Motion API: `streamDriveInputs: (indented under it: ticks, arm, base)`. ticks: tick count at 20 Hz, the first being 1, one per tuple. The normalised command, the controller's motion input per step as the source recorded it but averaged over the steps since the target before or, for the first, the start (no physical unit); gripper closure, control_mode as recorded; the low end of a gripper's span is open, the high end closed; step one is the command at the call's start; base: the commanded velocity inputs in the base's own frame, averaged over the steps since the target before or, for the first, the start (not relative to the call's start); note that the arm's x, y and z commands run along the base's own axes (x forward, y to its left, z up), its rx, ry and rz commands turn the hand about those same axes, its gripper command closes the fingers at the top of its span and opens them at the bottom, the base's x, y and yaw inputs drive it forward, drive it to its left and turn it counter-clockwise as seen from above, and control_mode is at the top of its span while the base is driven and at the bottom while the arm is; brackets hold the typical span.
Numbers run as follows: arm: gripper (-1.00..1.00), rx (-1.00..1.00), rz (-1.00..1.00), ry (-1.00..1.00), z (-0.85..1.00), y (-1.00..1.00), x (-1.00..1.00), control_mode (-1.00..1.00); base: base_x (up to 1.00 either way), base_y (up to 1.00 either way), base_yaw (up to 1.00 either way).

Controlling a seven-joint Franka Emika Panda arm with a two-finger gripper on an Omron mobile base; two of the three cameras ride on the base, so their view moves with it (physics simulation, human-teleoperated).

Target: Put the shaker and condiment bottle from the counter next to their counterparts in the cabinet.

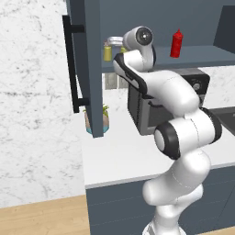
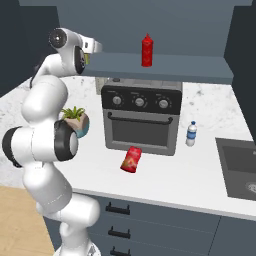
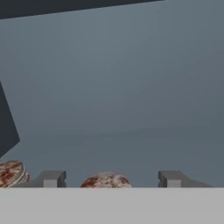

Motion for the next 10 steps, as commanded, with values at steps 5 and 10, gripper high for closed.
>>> streamDriveInputs:
  ticks: [5,10]
  arm:
    - [-1.00,0.00,0.00,0.00,0.00,0.00,0.11,-1.00]
    - [-1.00,0.00,0.00,0.00,-0.12,0.00,-0.24,-1.00]
  base:
    - [0.00,0.00,0.00]
    - [0.00,0.00,0.00]
